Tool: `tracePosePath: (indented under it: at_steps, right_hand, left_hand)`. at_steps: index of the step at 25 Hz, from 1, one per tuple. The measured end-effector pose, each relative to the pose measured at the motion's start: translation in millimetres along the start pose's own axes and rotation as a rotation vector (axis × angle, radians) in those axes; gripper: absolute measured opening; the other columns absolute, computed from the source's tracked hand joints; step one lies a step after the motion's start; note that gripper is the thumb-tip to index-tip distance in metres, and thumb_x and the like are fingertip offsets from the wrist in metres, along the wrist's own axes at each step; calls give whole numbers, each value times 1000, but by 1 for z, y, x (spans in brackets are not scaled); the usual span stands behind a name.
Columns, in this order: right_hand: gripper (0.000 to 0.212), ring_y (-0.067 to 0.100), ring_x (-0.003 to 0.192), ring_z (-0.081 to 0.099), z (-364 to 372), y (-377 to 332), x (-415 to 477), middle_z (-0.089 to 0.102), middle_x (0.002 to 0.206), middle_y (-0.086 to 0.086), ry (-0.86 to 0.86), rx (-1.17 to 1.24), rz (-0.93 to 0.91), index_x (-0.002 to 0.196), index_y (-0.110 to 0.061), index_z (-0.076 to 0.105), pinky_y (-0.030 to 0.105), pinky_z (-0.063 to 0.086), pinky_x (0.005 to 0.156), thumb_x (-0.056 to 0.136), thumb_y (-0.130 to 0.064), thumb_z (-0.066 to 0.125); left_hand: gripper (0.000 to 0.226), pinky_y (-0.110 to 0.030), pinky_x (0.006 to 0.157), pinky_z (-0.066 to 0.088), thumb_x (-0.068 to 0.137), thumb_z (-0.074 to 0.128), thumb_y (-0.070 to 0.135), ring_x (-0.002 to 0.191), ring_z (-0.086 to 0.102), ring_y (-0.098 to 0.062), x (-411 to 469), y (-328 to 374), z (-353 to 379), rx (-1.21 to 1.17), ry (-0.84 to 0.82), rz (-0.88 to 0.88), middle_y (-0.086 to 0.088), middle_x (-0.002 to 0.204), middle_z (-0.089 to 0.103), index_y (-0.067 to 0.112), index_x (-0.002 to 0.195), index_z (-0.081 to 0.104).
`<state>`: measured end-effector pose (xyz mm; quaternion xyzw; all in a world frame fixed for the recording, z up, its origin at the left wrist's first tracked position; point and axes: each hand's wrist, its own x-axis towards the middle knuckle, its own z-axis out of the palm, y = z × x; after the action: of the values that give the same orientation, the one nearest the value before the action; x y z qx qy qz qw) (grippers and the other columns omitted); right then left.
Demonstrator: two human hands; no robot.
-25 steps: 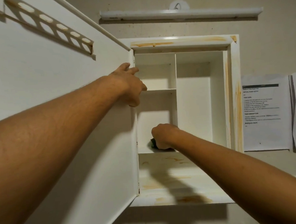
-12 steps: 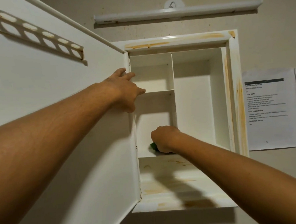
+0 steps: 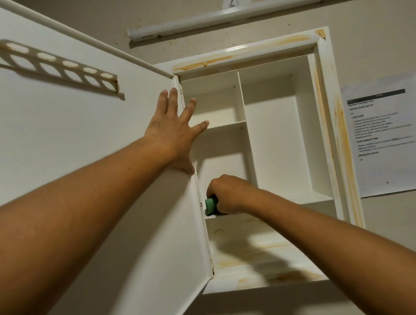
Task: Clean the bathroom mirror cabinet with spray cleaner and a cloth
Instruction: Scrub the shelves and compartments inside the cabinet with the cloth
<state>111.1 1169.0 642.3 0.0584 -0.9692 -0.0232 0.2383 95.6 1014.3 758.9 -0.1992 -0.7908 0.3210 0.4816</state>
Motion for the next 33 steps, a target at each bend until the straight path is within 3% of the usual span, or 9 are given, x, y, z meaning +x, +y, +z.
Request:
tracePosePath:
  at_steps: [5,9,15,19,23,27,29,31,33]
  right_hand:
    - [22,24,69,63,26,-12,18,64,70,1,151,230,116,73,-18,63,24,41,52,72,3,69]
    - [29,27,76,61,39,-15,27,64,86,5,250,284,192,96,-14,58,30,42,55,71,1,63]
    - [44,21,97,58,11,4,34,62,110,-1,-120,436,65,108,-20,57,32,50,76,73,-15,84]
    - [37,30,93,63,29,-3,41,65,105,6,137,238,50,119,-14,54,37,51,72,84,-9,62]
    - [35,32,80,65,52,-17,35,67,93,8,387,53,79,113,-10,52,35,41,62,81,-4,64]
    - [33,20,86,59,28,5,31,63,99,1,27,505,94,95,-22,53,28,43,61,77,-5,73]
    - [40,18,91,58,18,10,36,63,105,-1,-104,526,50,96,-24,54,29,47,70,72,-12,83]
    - [43,21,93,60,25,8,42,66,107,0,-60,435,37,105,-21,57,34,52,77,72,-15,83]
    - [36,26,89,63,32,4,45,67,102,2,91,304,27,110,-19,57,37,53,73,77,-14,71]
  left_hand:
    - [136,-71,119,-5,60,60,95,149,-17,-58,4,1,2,30,10,19,-18,169,-19,38,162,-11]
    - [139,-69,121,-4,61,65,92,148,-18,-58,5,0,1,10,5,20,-16,169,-20,38,161,-14]
    - [138,-67,122,-2,62,66,90,148,-22,-56,4,0,3,-31,8,23,-15,169,-20,39,161,-15]
    - [138,-67,123,-2,62,66,90,148,-22,-56,6,3,1,-24,8,39,-14,170,-18,39,160,-16]
    - [137,-66,123,-2,62,64,91,149,-20,-56,5,-1,-1,-22,-9,43,-14,170,-15,40,161,-15]
    - [138,-66,123,-2,62,64,91,148,-22,-56,4,0,-1,-23,-8,40,-15,170,-14,39,160,-16]
    - [139,-66,123,-2,61,64,92,148,-22,-56,4,0,1,-23,-4,45,-15,171,-13,39,160,-17]
    - [141,-67,123,-3,59,64,94,148,-21,-57,7,2,6,-12,24,34,-15,171,-11,39,160,-18]
    - [142,-67,123,-3,58,63,95,148,-20,-58,8,2,7,2,29,32,-15,171,-10,38,160,-18]
